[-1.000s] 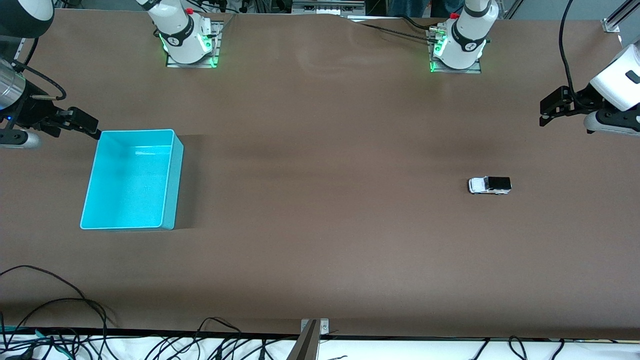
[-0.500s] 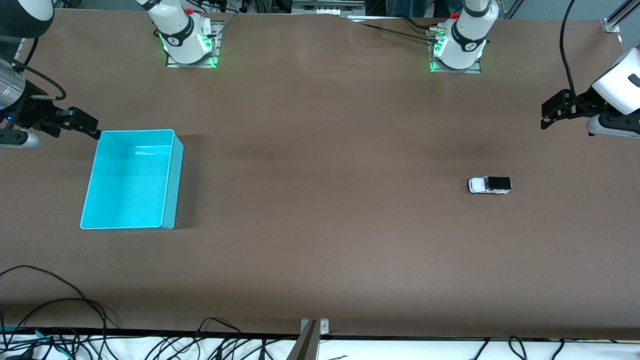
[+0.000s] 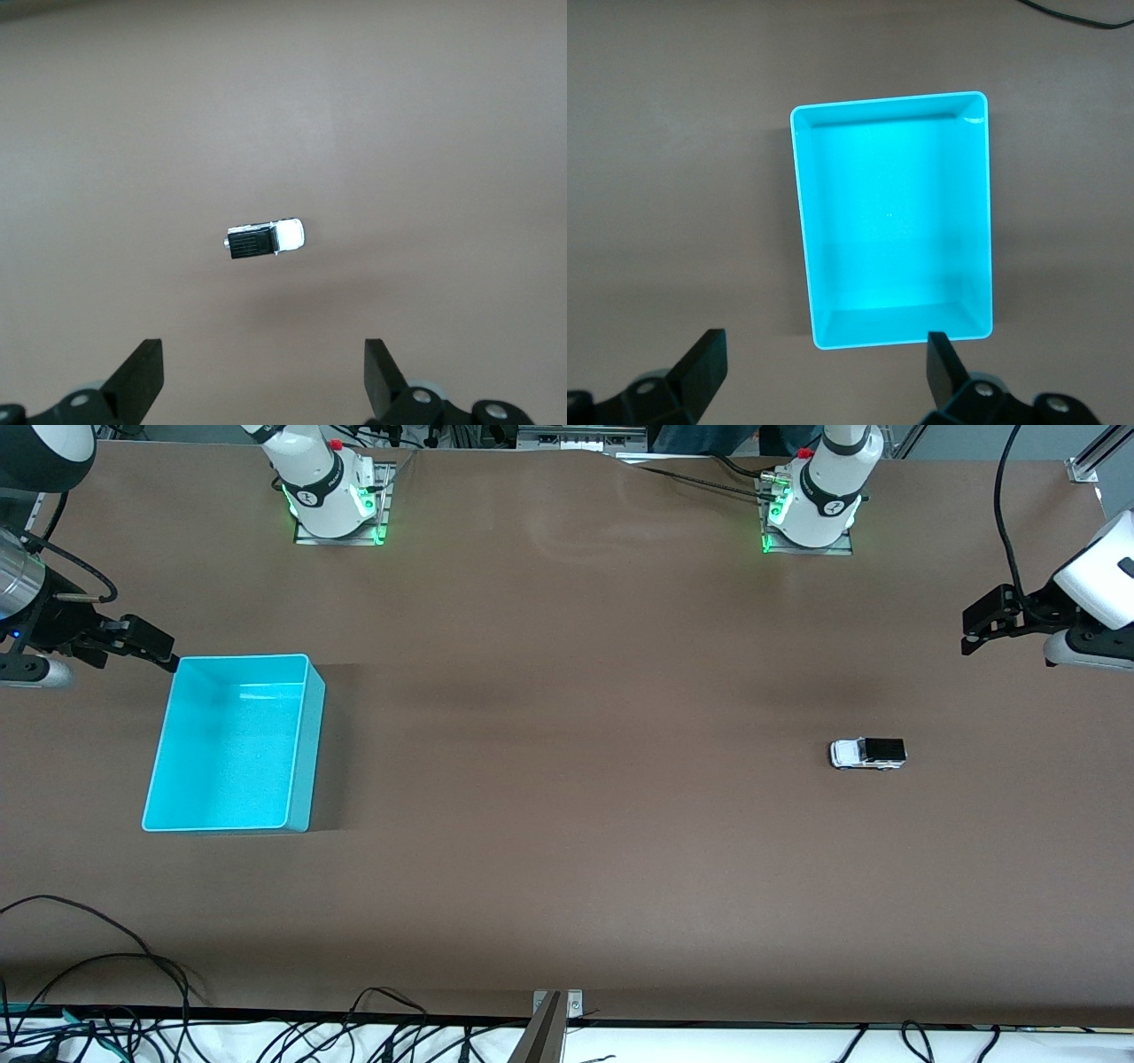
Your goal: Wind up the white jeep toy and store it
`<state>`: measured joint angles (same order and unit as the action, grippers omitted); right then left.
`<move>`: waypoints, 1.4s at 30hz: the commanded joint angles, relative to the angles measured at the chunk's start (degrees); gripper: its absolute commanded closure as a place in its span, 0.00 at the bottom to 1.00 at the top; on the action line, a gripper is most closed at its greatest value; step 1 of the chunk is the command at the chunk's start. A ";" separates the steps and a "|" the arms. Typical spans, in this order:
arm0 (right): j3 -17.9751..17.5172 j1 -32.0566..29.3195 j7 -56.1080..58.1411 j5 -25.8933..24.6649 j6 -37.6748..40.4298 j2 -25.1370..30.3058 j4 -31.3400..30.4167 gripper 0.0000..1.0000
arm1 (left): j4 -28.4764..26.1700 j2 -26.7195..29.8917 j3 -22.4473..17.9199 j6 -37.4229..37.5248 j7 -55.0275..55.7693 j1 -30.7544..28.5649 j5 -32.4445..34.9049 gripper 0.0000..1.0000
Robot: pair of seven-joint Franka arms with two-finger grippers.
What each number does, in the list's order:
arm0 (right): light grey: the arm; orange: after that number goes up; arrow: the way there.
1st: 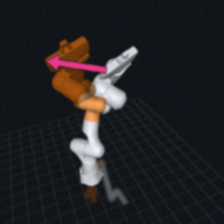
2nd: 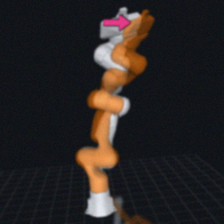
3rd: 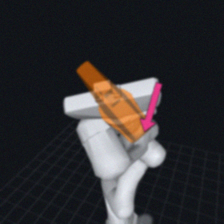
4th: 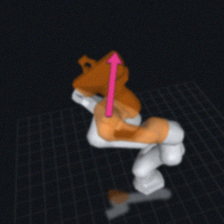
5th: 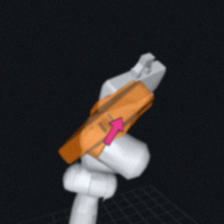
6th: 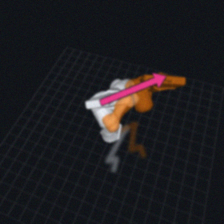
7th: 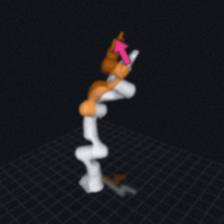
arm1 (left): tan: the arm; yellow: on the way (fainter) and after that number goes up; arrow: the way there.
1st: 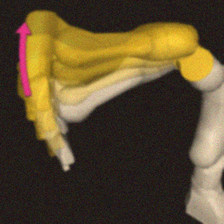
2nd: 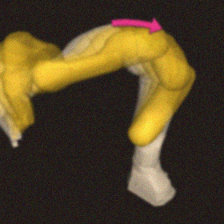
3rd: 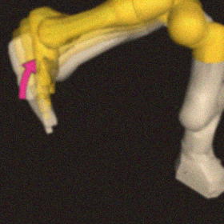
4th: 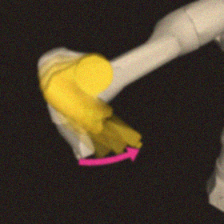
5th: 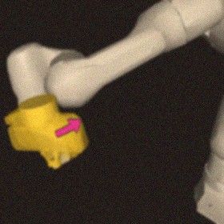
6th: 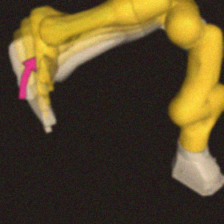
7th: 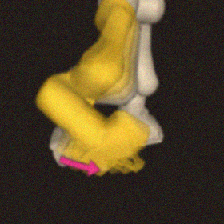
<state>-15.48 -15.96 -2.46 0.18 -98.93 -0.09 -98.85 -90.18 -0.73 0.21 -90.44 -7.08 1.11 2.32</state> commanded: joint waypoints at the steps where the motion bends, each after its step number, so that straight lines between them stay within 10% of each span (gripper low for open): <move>1: -0.17 -0.57 0.00 0.87 0.31 0.17 0.33 0.00 | 1.76 -0.77 0.14 0.17 0.14 -0.85 -0.38 0.00; 42: -0.26 -0.57 -0.35 0.96 0.40 0.26 0.33 0.00 | 1.76 -0.85 0.14 -0.27 -0.04 -2.17 -2.58 0.00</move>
<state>-15.48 -15.96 -2.51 0.18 -98.92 -0.09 -98.85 -89.99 -0.80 0.16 -90.90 -7.08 -0.48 1.33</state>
